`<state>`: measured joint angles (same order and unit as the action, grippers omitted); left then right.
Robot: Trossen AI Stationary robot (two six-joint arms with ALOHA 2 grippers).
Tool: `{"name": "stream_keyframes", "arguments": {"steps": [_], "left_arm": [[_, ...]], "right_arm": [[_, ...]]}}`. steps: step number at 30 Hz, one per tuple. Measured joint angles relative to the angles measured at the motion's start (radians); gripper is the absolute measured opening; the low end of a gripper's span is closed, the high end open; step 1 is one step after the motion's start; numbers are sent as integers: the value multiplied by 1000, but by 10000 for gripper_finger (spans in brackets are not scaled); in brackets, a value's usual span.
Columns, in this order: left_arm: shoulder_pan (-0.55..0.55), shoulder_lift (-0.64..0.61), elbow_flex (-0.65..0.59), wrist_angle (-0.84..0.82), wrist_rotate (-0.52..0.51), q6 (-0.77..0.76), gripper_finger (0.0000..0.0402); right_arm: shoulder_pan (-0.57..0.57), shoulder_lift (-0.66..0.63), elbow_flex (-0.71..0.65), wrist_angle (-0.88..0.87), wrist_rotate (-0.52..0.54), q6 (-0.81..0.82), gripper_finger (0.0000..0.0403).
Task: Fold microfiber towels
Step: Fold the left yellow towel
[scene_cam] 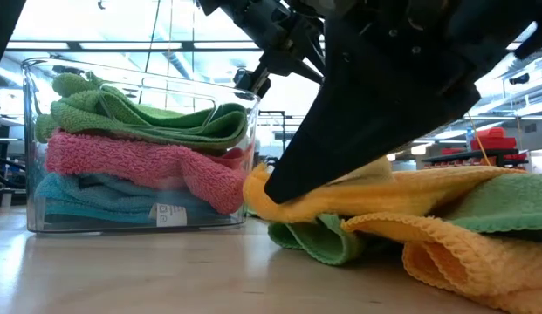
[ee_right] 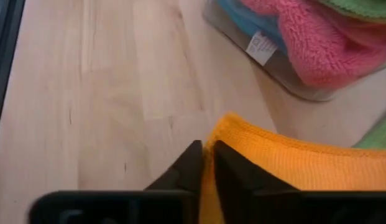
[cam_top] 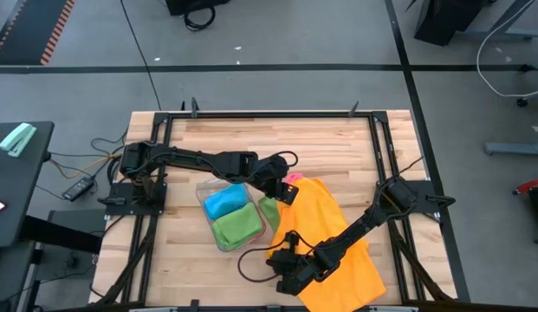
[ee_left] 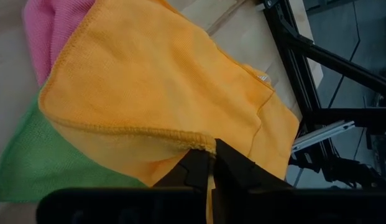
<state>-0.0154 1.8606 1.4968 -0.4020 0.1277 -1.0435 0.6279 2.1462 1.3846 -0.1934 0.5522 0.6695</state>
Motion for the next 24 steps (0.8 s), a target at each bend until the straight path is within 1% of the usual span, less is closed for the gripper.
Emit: {"name": "stream_keyframes", "arguments": {"steps": [2,4,8,11,17,20,24], "left_arm": [[0,0,0,0,0,0,29],[0,0,0,0,0,1,23],[0,0,0,-1,0,5,13],[0,0,0,-1,0,7,17],[0,0,0,-2,0,9,32],[0,0,0,5,9,38,27],[0,0,0,33,60,69,16]], "right_arm": [[0,-1,0,1,-3,5,24],[0,-1,0,1,-11,18,9],[4,-16,0,-1,-30,45,6],[18,-49,0,-24,-33,45,5],[44,-149,0,-182,-29,56,4],[53,-211,0,-273,-27,56,4],[68,-301,0,-386,-15,103,3]]}}
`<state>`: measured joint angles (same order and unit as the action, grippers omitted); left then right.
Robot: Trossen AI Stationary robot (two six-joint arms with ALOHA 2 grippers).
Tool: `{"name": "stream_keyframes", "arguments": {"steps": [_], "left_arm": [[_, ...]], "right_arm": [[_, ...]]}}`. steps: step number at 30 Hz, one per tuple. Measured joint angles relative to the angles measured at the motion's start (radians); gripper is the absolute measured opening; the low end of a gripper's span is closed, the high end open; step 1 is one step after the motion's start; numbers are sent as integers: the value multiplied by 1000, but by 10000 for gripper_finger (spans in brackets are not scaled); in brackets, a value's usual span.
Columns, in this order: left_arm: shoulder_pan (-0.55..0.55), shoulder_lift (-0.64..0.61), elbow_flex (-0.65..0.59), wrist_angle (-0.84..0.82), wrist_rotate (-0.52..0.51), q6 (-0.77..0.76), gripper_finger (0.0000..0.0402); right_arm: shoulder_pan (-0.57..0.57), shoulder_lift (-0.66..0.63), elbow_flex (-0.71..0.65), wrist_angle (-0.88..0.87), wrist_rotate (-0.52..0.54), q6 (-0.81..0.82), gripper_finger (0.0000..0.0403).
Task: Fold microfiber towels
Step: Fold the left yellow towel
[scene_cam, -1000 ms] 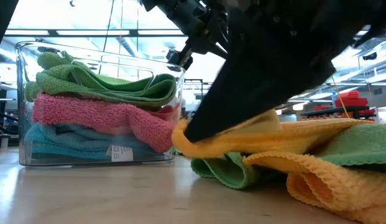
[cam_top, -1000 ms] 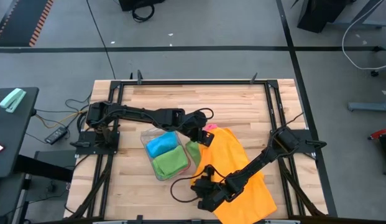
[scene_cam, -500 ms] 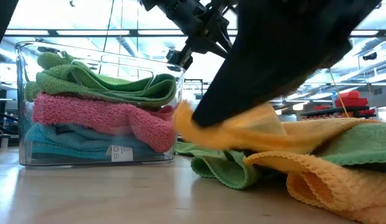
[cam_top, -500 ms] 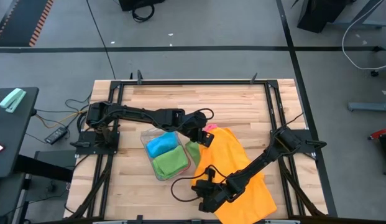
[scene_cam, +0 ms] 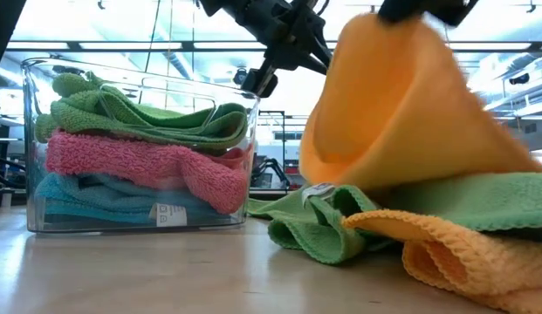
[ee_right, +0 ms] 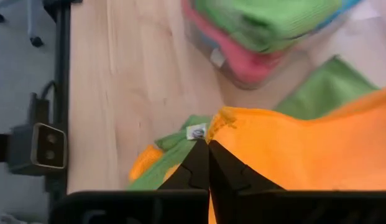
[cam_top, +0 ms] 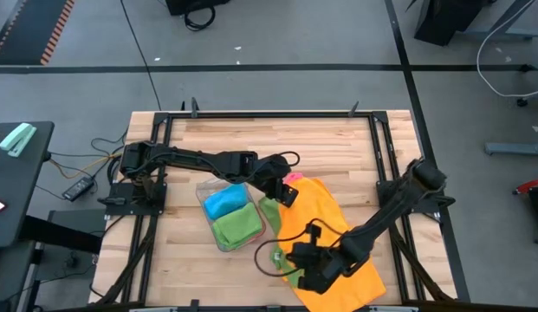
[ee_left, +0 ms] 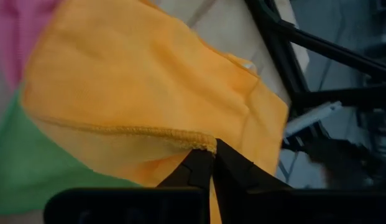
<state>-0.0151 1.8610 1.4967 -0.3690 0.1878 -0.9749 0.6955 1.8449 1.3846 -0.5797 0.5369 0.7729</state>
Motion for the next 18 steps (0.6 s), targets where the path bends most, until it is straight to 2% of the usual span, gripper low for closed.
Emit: {"name": "stream_keyframes", "arguments": {"steps": [3,6,11,18], "left_arm": [[-1,0,0,4,19,11,14],[2,1,0,7,19,59,20],[13,2,0,31,16,71,32],[11,2,0,120,5,71,20]], "right_arm": [[16,-71,0,-77,6,31,3],[31,-137,0,-147,-34,53,3],[76,-242,0,-267,-56,156,3],[141,-322,0,-458,-92,300,3]]}}
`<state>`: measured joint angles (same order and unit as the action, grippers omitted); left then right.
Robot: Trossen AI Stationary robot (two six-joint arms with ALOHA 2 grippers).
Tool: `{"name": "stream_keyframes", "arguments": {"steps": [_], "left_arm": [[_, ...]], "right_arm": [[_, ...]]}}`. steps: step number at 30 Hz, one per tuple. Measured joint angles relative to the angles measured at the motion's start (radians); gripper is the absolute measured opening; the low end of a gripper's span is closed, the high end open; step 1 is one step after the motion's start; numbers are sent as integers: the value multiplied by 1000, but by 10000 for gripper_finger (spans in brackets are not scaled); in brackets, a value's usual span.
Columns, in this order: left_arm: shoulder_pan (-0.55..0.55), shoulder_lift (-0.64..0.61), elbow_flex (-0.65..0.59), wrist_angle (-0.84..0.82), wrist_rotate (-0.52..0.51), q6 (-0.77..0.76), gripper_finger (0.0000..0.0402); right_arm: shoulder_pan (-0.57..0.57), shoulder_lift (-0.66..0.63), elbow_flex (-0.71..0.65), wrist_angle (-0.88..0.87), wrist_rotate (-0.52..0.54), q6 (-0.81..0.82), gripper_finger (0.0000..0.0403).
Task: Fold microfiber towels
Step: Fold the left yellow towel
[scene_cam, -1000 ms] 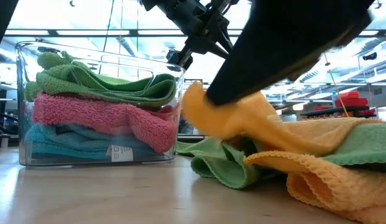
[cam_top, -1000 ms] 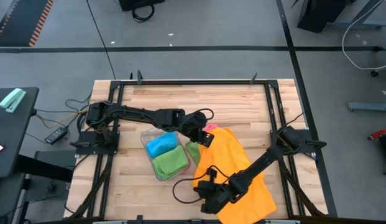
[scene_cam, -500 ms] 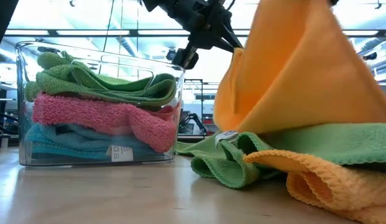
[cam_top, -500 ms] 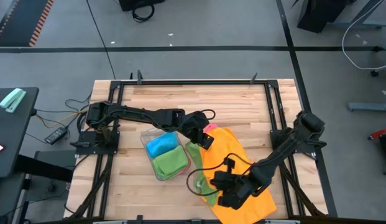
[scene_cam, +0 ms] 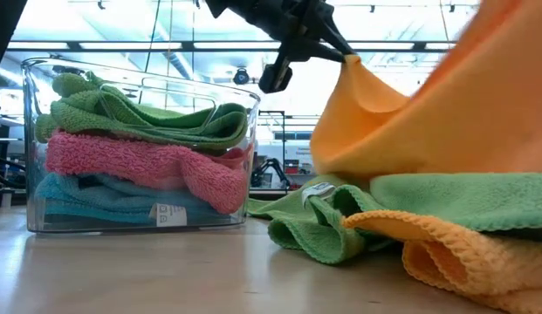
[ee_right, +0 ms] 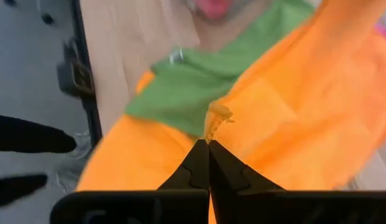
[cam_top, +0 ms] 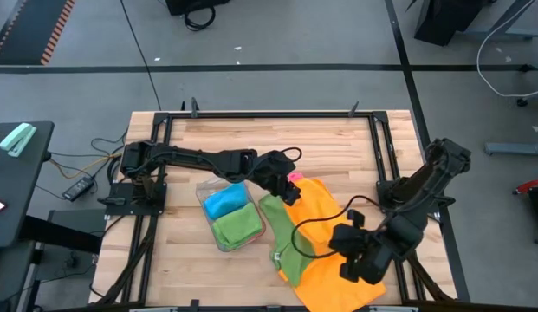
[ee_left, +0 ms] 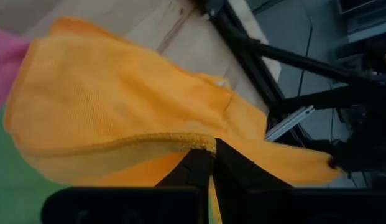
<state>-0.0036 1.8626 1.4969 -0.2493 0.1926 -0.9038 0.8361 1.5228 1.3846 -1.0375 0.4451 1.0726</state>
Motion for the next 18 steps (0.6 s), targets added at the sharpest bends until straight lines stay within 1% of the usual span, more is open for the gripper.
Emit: {"name": "stream_keyframes", "arguments": {"steps": [3,7,12,15,18], "left_arm": [[-1,0,0,26,-42,29,16],[3,0,0,41,-79,119,21],[7,4,0,74,-118,270,30],[7,5,0,72,-155,360,26],[7,10,0,71,-203,434,18]], "right_arm": [[15,-1,0,-55,-23,28,3],[20,6,0,-100,-32,63,3],[20,6,-1,-157,-35,175,3],[20,9,-30,-152,-31,219,3],[20,11,-93,-99,-38,280,3]]}}
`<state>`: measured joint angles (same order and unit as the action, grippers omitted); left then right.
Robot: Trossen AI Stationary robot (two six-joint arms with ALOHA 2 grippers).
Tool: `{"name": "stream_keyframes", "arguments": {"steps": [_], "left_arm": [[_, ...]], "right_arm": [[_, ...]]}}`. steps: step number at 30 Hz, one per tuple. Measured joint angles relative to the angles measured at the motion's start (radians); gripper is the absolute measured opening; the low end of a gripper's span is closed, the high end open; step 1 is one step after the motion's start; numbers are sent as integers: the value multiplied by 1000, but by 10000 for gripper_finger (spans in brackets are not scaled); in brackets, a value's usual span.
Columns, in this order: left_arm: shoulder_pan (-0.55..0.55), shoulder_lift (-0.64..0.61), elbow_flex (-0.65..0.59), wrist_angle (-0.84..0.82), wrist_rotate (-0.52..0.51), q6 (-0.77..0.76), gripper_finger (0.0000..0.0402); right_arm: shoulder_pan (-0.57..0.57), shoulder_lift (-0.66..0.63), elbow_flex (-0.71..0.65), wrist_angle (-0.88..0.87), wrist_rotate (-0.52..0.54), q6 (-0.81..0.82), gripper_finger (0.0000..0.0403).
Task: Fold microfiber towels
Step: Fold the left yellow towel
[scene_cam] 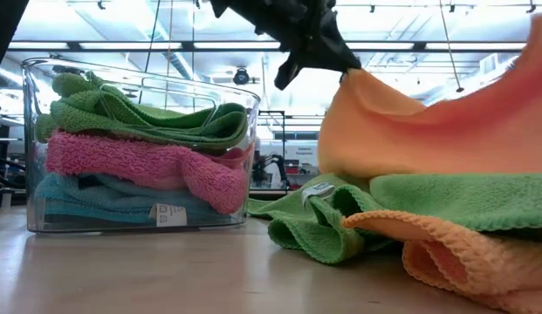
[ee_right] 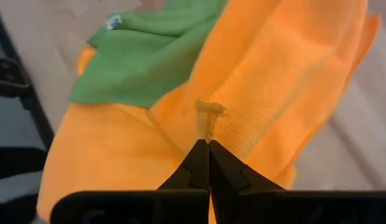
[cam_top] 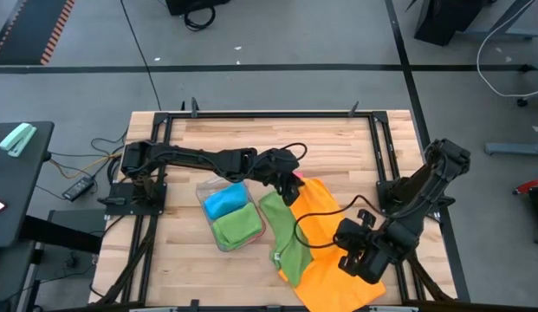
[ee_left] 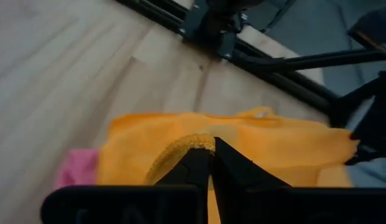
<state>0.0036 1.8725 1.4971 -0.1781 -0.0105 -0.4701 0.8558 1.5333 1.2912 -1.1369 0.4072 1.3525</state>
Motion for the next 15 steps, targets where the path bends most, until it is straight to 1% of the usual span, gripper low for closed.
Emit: {"name": "stream_keyframes", "arguments": {"steps": [3,5,8,11,15], "left_arm": [[6,10,0,-34,-6,6,13],[6,13,-1,-48,-9,10,13],[7,30,0,-57,-16,57,20],[7,61,0,-30,-16,63,29],[9,109,0,30,-15,92,25]], "right_arm": [[0,0,-56,34,-6,80,3],[0,1,-71,48,-7,101,3],[0,1,-86,41,-8,108,3],[0,1,-89,37,-9,148,3],[0,1,-89,26,-8,237,3]]}}
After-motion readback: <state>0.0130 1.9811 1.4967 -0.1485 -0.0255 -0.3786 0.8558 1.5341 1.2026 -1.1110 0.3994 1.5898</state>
